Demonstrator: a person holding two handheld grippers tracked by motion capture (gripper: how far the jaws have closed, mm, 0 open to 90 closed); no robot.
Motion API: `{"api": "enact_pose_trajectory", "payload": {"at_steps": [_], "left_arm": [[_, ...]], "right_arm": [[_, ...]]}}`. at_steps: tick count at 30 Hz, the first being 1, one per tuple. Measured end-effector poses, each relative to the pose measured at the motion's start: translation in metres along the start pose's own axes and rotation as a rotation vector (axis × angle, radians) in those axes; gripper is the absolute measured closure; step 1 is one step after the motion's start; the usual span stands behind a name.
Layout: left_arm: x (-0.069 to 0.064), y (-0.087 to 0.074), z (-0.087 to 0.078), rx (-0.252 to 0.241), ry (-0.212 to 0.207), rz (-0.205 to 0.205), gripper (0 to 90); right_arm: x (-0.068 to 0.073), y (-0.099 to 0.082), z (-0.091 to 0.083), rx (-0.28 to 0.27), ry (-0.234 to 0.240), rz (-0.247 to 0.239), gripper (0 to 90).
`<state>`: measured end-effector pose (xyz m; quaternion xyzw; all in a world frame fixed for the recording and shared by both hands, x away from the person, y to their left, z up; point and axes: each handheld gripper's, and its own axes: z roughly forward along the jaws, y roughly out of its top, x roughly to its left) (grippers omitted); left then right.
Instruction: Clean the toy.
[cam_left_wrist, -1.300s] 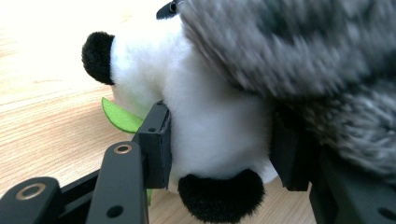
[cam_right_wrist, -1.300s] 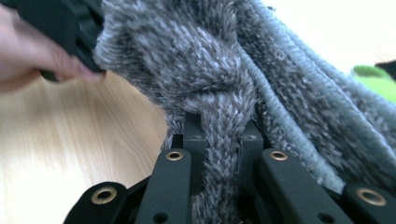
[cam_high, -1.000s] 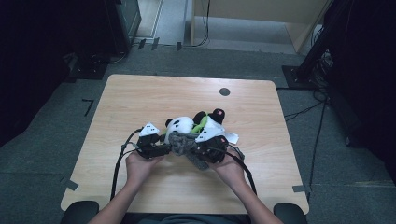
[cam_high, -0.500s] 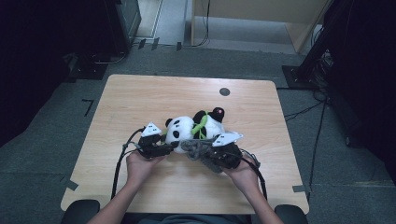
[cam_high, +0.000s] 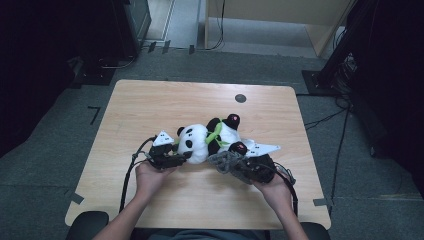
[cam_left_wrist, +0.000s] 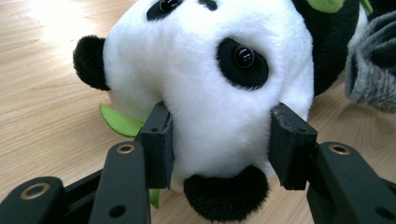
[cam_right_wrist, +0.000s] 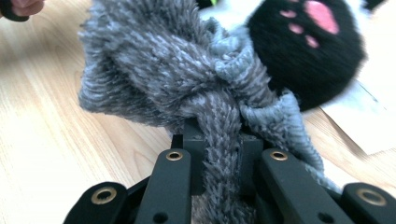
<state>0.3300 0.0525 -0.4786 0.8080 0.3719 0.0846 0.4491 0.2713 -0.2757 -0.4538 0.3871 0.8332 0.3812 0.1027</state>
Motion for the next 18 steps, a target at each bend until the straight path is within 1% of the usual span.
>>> {"api": "enact_pose_trajectory", "payload": {"at_steps": [4,5,6,7,8,9,10,12,13,14,15,16,18], "left_arm": [[0.001,0.0,0.0,0.002,-0.001,-0.007,49.4],[0.001,0.0,0.0,0.001,-0.001,-0.01,49.5],[0.001,0.0,0.0,0.0,-0.002,-0.013,49.5],[0.002,0.0,0.0,0.0,-0.002,-0.015,49.5],[0.001,0.0,0.001,0.001,0.0,-0.013,49.6],[0.001,0.0,0.001,0.001,0.0,-0.013,49.6],[0.001,0.0,0.001,0.001,-0.001,-0.013,49.7],[0.001,0.0,0.001,0.001,-0.001,-0.013,49.6],[0.001,0.0,0.001,0.002,-0.001,-0.012,49.7],[0.001,0.0,0.001,0.002,0.0,-0.01,49.7],[0.001,0.0,0.001,0.002,0.0,-0.01,49.7],[0.0,0.0,0.001,0.003,0.001,-0.008,49.6],[0.0,-0.001,0.001,0.002,0.001,-0.007,49.7]], "right_arm": [[-0.004,-0.001,-0.006,-0.009,-0.018,0.009,80.3],[-0.006,0.0,-0.012,-0.026,-0.022,0.024,80.3],[-0.006,0.001,-0.016,-0.039,-0.019,0.031,80.4],[-0.006,0.001,-0.016,-0.039,-0.019,0.031,80.4],[-0.003,0.005,-0.021,-0.053,-0.018,0.03,80.4],[-0.003,0.005,-0.021,-0.053,-0.018,0.03,80.4],[0.002,0.009,-0.025,-0.073,-0.012,0.026,80.5],[0.003,0.011,-0.026,-0.082,-0.005,0.024,80.4],[0.007,0.017,-0.028,-0.098,0.006,0.024,80.5],[0.009,0.021,-0.029,-0.103,0.011,0.025,80.5],[0.009,0.021,-0.029,-0.103,0.011,0.025,80.5],[0.013,0.029,-0.03,-0.119,0.033,0.026,80.5],[0.017,0.038,-0.028,-0.131,0.053,0.027,80.5]]}}
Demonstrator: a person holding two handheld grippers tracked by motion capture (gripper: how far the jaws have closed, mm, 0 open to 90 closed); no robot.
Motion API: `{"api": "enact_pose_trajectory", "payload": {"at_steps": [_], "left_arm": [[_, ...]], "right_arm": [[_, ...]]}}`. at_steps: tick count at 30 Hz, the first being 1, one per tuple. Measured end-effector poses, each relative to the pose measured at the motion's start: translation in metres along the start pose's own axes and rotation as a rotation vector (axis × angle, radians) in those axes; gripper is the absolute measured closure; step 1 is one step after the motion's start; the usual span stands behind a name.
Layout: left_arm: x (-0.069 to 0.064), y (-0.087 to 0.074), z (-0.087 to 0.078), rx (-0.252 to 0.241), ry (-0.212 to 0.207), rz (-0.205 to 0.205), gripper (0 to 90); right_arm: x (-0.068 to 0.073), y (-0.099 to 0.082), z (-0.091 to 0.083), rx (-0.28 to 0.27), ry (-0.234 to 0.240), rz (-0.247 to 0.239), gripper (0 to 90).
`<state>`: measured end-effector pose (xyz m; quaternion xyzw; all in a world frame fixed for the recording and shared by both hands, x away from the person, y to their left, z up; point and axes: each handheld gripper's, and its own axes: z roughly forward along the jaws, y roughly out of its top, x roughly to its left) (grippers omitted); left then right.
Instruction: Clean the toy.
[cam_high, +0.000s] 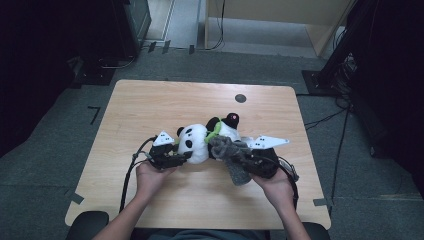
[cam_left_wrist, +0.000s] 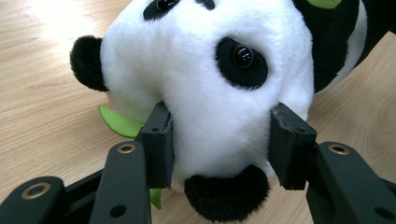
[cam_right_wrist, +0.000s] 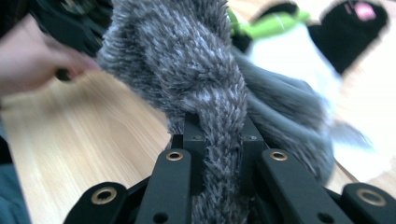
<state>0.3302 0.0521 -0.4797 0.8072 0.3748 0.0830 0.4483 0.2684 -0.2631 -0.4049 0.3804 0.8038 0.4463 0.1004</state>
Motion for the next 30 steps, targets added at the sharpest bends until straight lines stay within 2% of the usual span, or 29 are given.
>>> {"api": "enact_pose_trajectory", "payload": {"at_steps": [3,4,7,10,11,12,14,20,23,26,30], "left_arm": [[0.0,0.0,0.0,0.001,0.001,0.002,49.7],[-0.001,0.0,0.0,0.002,0.002,0.003,49.7],[-0.001,0.0,0.0,0.0,0.002,0.0,49.7],[-0.001,0.0,0.0,0.002,0.003,0.004,49.7],[-0.001,0.0,0.0,0.003,0.004,0.006,49.7],[-0.001,0.0,0.0,0.003,0.003,0.006,49.7],[-0.001,0.0,0.0,0.001,0.003,0.004,49.7],[0.0,0.0,0.0,0.002,0.001,-0.003,49.7],[0.0,0.0,0.0,0.003,0.001,-0.002,49.7],[-0.001,-0.001,0.0,0.004,0.003,-0.001,49.7],[0.0,-0.001,0.0,0.008,-0.001,-0.009,49.6]], "right_arm": [[0.004,0.009,0.005,-0.009,0.01,-0.01,80.5],[0.008,0.019,0.012,-0.012,0.023,-0.017,80.5],[0.015,0.032,0.028,-0.009,0.036,-0.052,80.5],[0.02,0.041,0.047,0.011,0.037,-0.071,80.5],[0.02,0.041,0.047,0.011,0.037,-0.071,80.5],[0.022,0.045,0.06,0.019,0.04,-0.078,80.5],[0.024,0.048,0.074,0.031,0.041,-0.082,80.5],[0.028,0.043,0.098,0.082,-0.004,-0.117,80.6],[0.028,0.038,0.101,0.071,-0.006,-0.135,80.7],[0.027,0.034,0.101,0.066,0.004,-0.122,80.7],[0.03,0.024,0.104,0.066,0.0,-0.143,80.8]]}}
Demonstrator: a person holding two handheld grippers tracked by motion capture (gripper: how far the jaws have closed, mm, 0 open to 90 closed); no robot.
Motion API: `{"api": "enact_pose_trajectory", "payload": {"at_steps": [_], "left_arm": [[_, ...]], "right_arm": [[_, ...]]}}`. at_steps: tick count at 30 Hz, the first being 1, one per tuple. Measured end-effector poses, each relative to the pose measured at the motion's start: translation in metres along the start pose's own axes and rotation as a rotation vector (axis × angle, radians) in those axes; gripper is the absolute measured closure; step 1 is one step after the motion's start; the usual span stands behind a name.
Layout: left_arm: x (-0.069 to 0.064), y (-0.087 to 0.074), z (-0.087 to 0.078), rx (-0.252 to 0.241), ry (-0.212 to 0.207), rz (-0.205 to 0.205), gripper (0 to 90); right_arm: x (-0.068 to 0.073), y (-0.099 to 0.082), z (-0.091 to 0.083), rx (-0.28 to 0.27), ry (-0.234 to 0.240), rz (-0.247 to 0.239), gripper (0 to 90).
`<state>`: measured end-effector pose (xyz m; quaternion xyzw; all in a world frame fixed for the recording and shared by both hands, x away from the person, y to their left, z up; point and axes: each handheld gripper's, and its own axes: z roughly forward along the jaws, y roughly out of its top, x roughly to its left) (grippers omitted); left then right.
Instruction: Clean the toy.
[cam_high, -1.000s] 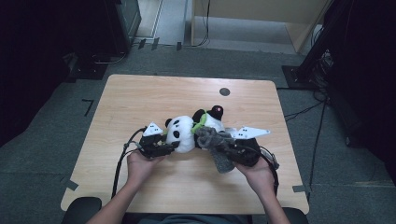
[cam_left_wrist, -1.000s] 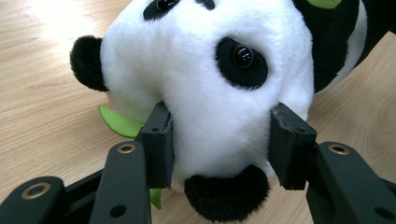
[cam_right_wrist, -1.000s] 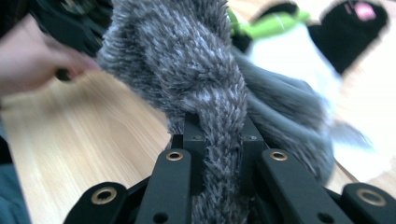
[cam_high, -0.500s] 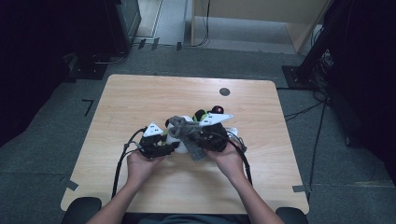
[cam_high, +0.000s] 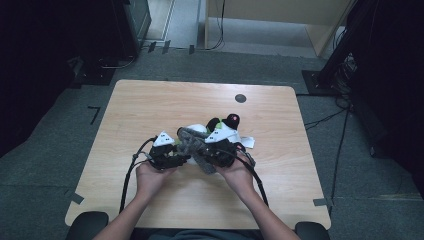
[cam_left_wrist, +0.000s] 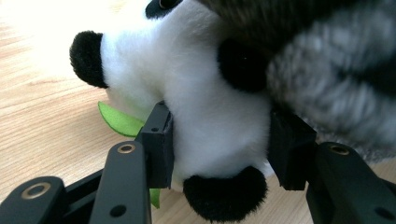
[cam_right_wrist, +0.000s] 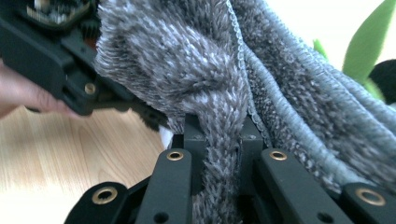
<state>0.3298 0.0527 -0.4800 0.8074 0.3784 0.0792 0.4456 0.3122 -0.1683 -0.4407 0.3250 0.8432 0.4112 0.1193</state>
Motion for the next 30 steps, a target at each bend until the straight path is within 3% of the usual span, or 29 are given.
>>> {"api": "enact_pose_trajectory", "payload": {"at_steps": [15,21,30], "left_arm": [[0.002,0.001,0.0,-0.001,-0.01,-0.003,50.1],[0.002,0.002,0.0,0.002,-0.01,0.007,50.6],[0.002,0.003,0.0,0.01,-0.006,0.016,50.8]], "right_arm": [[-0.01,-0.038,-0.011,0.088,0.014,0.025,81.1],[-0.016,-0.049,-0.028,0.111,-0.007,0.031,81.0],[-0.032,-0.064,-0.055,0.095,-0.03,0.073,81.0]]}}
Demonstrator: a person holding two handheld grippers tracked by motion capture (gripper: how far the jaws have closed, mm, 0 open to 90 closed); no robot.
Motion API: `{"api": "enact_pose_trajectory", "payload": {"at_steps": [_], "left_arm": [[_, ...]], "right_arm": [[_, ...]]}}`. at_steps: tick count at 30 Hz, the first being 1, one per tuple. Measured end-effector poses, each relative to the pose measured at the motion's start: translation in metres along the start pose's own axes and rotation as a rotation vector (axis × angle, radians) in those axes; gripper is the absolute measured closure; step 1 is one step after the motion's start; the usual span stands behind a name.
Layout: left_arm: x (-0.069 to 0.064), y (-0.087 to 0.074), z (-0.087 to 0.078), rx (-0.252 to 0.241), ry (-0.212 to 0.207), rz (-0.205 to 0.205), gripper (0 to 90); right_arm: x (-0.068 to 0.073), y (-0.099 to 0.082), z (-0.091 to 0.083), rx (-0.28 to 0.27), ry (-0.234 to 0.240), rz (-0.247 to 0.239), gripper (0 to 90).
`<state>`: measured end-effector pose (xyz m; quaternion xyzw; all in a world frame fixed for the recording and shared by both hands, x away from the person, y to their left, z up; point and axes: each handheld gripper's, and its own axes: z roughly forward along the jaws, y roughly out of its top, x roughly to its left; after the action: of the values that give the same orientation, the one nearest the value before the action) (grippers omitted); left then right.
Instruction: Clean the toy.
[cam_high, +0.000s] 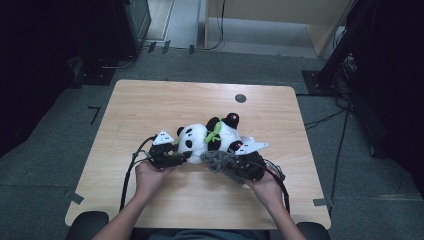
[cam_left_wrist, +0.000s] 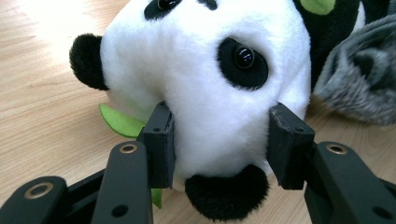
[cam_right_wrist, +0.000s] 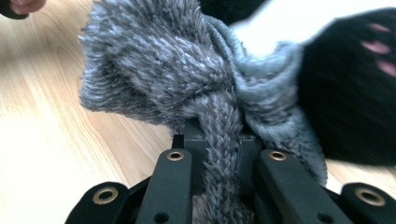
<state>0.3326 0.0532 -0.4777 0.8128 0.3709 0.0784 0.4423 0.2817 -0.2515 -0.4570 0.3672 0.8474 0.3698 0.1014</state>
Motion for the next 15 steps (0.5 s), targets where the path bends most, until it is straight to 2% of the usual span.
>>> {"api": "enact_pose_trajectory", "payload": {"at_steps": [7,15], "left_arm": [[0.001,0.0,0.0,0.0,-0.003,-0.008,50.9],[0.002,0.002,-0.001,0.007,-0.005,-0.006,50.8]], "right_arm": [[-0.013,-0.009,-0.018,-0.02,-0.027,0.039,80.9],[-0.022,-0.016,-0.029,-0.027,-0.042,0.075,80.7]]}}
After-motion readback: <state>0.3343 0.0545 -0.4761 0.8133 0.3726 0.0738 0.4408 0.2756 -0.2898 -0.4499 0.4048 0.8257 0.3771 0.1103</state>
